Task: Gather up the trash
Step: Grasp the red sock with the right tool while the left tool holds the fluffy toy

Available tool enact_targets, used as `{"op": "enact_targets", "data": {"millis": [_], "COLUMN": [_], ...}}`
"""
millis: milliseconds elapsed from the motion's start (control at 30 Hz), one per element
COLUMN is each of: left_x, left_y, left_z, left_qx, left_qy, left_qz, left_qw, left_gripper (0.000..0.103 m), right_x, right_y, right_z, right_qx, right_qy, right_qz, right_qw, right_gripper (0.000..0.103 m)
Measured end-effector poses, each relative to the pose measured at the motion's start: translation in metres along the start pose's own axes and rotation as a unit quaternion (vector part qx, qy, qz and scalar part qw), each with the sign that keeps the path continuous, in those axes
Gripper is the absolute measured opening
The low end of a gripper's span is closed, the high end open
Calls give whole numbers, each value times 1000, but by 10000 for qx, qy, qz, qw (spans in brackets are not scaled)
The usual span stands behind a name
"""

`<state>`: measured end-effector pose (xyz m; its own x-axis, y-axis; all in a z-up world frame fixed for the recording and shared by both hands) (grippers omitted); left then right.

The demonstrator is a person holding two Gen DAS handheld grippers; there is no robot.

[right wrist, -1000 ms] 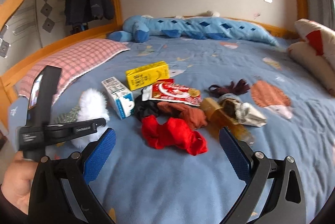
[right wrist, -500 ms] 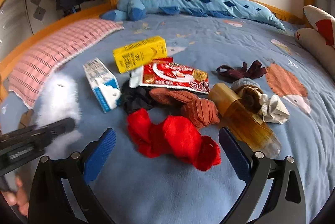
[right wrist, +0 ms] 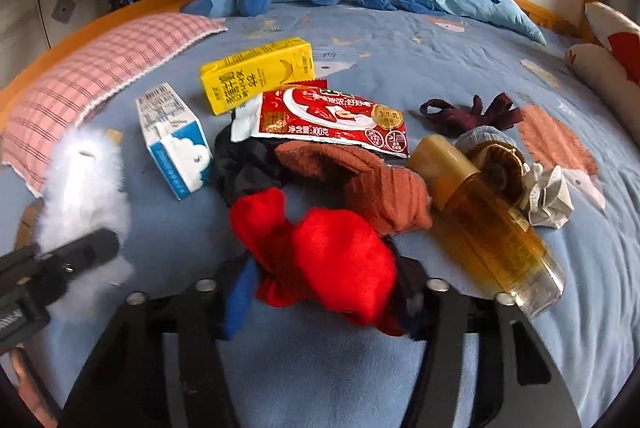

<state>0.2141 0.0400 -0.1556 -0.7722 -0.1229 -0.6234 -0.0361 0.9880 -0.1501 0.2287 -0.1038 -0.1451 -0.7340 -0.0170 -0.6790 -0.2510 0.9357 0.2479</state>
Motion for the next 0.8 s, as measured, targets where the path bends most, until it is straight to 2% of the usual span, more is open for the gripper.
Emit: {"op": "enact_targets", "data": {"millis": [333,567,800], "left_x": [8,35,63], "left_y": [-25,-48,-95], "left_z": [-21,-51,-85], "left_qx": [234,546,1171], "left_qy": [-89,-98,-47], "left_qz": [281,524,1044], "left_qw": [9993,9971,9876], "left_gripper": [33,33,33], "right_x": [14,30,52], "right_y": [-5,-6,-18], "right_z": [-47,-103,-167], "right_qx": [-421,-730,-459], "right_qy": [-295,-561,-845], "right_qz": [234,337,327], "right_qw": [9984,9952,9948], "right_gripper": [43,43,43]}}
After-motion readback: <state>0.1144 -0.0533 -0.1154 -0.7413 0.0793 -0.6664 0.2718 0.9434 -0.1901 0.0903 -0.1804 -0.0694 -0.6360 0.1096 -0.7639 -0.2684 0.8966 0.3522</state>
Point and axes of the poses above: each gripper's, at about its wrist camera, not at the fingertips, and z roughly the way its jaws point, y to its left, x to its underside, the point moved 2 cm from there along z, roughly the way its jaws point, and after that the axes turned 10 degrees about -x, right-handed, at the moved point
